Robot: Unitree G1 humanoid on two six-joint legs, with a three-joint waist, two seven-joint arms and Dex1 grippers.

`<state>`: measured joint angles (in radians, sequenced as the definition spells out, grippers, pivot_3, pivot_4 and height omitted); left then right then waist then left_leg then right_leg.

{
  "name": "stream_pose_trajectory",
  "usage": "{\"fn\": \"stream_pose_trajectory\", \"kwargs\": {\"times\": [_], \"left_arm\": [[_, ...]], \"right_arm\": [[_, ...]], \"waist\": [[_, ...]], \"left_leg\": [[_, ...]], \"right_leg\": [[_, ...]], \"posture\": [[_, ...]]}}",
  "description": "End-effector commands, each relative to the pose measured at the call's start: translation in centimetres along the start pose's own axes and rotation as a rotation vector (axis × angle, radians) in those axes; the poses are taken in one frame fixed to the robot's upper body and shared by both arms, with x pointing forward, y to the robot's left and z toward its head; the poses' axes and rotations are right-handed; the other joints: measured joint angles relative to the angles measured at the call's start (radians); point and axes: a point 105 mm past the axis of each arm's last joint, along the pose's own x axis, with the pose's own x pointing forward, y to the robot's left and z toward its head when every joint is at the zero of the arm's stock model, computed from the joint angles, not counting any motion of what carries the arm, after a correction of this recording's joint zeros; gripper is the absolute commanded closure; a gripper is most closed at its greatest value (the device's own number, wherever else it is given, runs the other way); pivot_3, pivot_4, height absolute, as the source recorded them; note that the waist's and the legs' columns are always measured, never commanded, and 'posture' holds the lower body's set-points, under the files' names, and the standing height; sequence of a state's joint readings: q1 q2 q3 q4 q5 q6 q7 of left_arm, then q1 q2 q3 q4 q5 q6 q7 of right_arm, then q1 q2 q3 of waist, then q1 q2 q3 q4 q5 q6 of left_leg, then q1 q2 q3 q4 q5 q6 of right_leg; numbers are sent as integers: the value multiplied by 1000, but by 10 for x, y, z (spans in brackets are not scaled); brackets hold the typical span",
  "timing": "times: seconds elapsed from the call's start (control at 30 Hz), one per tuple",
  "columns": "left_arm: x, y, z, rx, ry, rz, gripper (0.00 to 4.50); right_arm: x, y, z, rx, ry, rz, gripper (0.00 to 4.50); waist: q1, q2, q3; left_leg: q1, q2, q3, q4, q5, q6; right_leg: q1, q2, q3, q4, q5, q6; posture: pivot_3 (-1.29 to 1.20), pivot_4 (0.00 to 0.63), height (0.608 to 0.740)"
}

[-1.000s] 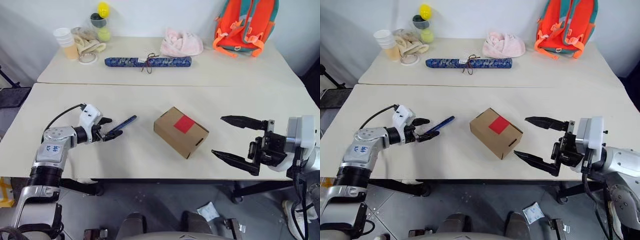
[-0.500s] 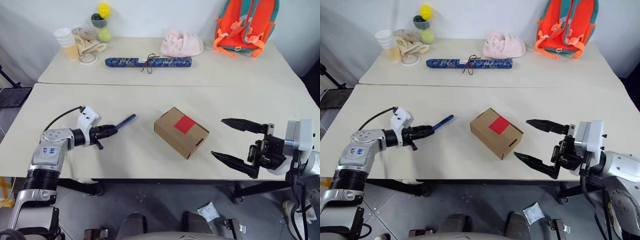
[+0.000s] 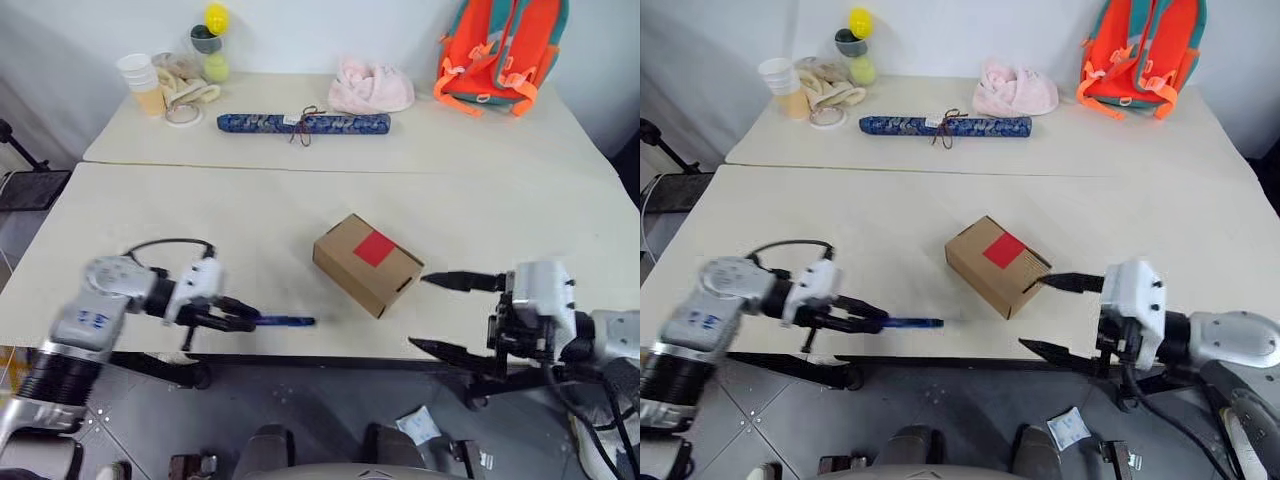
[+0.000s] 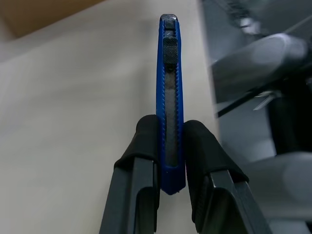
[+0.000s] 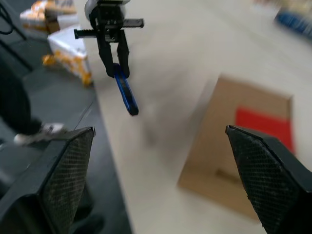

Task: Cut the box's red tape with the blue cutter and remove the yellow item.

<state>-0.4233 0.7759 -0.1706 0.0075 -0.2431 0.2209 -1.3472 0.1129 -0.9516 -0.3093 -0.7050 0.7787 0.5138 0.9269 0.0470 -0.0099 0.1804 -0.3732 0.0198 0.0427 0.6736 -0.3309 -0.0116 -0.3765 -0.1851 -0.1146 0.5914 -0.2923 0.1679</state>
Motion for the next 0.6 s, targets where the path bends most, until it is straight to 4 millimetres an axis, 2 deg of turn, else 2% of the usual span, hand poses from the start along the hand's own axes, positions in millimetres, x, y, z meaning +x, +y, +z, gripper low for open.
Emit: {"fn": "stream_pose_trajectory", "kwargs": {"times": [0.03, 0.13, 0.3, 0.4, 0.47, 0.6], "left_arm": [[43, 1, 24, 87, -1, -34, 4036], [68, 6, 34, 77, -7, -17, 4036], [86, -4, 35, 57, 46, -77, 4036], [90, 0, 31, 30, 98, -43, 4036], [91, 4, 33, 25, 111, -16, 4036], [92, 3, 36, 6, 127, -20, 4036]], "right_arm": [[0, 4, -15, 10, 95, 6, 606], [4, 5, -25, 2, 136, 6, 1652], [18, 3, -31, -15, 153, 12, 3435], [28, 3, -42, -21, 201, 9, 4473], [34, 0, -51, -31, 233, -3, 4473], [46, -9, -55, -34, 241, -43, 4473]], "waist": [[3, 0, 0], [5, 0, 0], [-18, 0, 0], [-18, 0, 0], [-12, 0, 0], [-7, 0, 0]], "left_leg": [[-1, 0, 0, 2, 0, 0], [-3, 0, 0, 6, -1, 2], [-2, 1, 0, 5, -1, 2], [-2, 0, 0, 6, -2, 1], [-2, 0, -1, 7, -2, 1], [-3, 0, -1, 8, -2, 2]], "right_leg": [[0, 0, 0, 0, 0, 0], [0, 0, 0, 0, 0, 1], [0, 1, 0, 1, 0, 1], [0, 1, 0, 0, 0, 1], [1, 1, 0, 0, 0, 1], [1, 0, 0, 0, 1, 1]], "posture": [[0, 150, 740], [0, 150, 740], [0, 150, 740], [0, 150, 740], [0, 150, 740], [0, 150, 740]]}}
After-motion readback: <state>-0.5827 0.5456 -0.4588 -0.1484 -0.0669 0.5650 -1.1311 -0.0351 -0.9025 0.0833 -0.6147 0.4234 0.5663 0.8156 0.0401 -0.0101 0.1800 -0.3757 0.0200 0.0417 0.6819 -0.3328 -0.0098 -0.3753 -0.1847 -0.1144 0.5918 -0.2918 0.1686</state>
